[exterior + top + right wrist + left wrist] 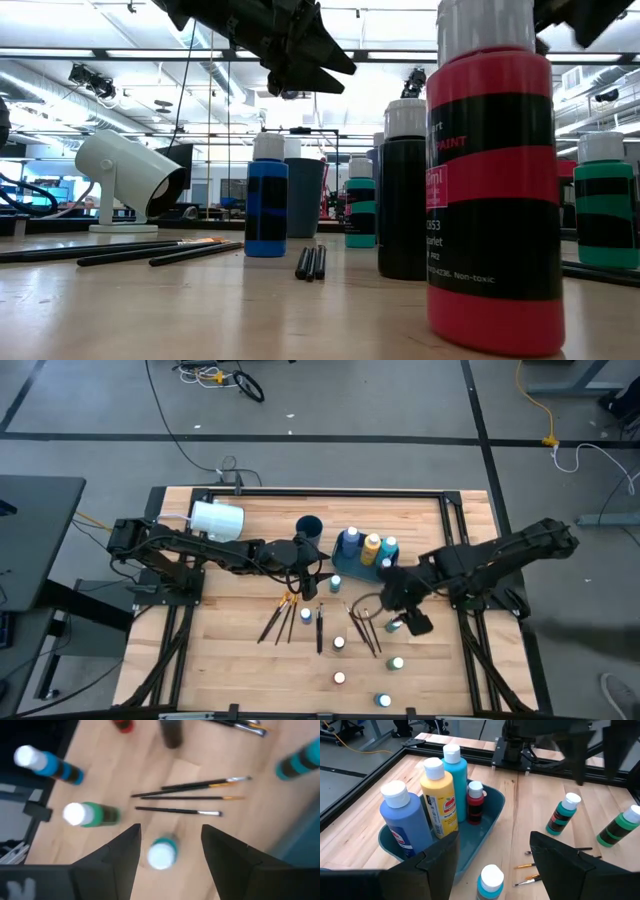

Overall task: Pick & Place Paint Supplies
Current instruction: Put the small light blue paint bottle into the blue bin

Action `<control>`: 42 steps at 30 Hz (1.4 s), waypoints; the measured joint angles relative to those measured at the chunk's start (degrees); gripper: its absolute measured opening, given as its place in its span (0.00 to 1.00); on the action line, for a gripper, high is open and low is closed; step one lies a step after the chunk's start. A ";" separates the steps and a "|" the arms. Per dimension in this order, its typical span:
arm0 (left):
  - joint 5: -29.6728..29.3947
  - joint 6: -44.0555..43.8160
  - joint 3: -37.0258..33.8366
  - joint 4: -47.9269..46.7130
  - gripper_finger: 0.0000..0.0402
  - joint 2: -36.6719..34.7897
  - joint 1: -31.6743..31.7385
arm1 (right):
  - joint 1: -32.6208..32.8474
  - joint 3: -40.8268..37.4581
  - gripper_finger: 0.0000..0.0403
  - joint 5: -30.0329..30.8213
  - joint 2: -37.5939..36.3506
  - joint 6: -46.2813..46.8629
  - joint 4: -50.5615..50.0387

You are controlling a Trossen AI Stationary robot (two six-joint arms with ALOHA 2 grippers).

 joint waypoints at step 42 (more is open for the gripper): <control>-0.42 -0.98 0.00 -0.04 0.62 0.07 0.00 | 6.45 -0.02 0.52 7.64 11.58 -5.65 -7.37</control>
